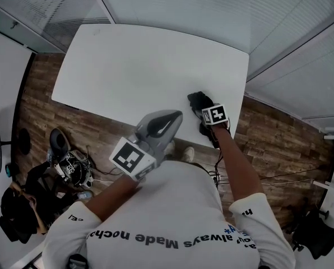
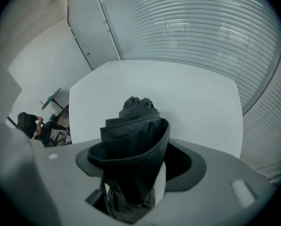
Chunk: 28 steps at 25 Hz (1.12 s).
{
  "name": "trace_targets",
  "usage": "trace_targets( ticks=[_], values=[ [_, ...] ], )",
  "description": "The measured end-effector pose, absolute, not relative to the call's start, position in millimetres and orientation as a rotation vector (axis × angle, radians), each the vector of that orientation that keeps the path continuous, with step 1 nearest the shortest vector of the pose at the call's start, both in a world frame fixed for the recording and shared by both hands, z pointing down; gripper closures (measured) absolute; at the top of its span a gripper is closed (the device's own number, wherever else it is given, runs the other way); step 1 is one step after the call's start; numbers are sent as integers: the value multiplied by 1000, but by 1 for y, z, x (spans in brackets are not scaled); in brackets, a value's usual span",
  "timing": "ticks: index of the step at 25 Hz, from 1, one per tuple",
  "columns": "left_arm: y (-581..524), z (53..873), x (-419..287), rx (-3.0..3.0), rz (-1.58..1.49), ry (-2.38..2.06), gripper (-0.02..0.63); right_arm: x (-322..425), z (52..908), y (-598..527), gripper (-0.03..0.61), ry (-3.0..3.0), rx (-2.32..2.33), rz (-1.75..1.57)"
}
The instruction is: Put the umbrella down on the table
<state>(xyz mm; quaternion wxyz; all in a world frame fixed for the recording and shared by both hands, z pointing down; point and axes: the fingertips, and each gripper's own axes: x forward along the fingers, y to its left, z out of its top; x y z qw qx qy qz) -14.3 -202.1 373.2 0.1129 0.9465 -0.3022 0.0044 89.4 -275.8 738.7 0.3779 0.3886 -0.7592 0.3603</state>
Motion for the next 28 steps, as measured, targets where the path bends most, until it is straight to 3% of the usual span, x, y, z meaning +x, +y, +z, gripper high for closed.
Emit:
trace_targets(
  ticks=[9,28],
  values=[
    [-207,373,1,2790,-11,-850,612,117,667,-267,305,-2149,1116,774],
    [-216,366,16,2810,-27,-832,612,99,407,-211,411,-2654,1374,244]
  ],
)
